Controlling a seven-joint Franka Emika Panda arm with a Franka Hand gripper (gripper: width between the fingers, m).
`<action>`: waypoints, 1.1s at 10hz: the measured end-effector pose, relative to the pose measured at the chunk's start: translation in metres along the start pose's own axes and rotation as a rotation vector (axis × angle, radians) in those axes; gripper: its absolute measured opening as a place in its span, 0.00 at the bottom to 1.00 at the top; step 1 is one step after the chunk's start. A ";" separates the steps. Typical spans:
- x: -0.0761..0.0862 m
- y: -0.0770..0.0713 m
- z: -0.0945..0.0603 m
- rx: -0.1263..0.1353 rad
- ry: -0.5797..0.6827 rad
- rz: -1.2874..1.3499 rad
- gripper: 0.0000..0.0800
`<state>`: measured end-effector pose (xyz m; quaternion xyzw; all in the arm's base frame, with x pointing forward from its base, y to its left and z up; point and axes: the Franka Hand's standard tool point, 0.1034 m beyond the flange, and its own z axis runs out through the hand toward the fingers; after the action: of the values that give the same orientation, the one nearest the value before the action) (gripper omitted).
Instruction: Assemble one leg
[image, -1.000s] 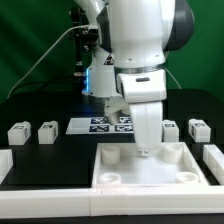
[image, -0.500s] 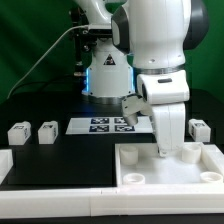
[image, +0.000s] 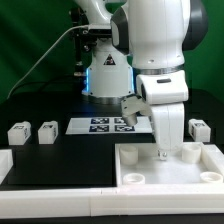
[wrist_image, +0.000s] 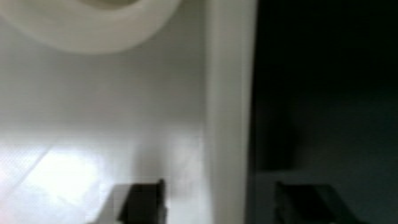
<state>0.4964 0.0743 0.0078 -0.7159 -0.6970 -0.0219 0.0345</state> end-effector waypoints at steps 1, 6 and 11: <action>0.000 0.000 0.000 0.000 0.000 0.001 0.59; -0.001 0.000 0.001 0.001 0.000 0.002 0.81; -0.004 0.002 -0.006 -0.007 -0.003 0.047 0.81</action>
Offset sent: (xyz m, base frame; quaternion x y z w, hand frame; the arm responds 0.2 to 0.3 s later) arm 0.0000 0.0000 0.0000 0.0000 0.0000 0.0000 1.0000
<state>0.4980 0.0701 0.0134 -0.7321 -0.6801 -0.0225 0.0314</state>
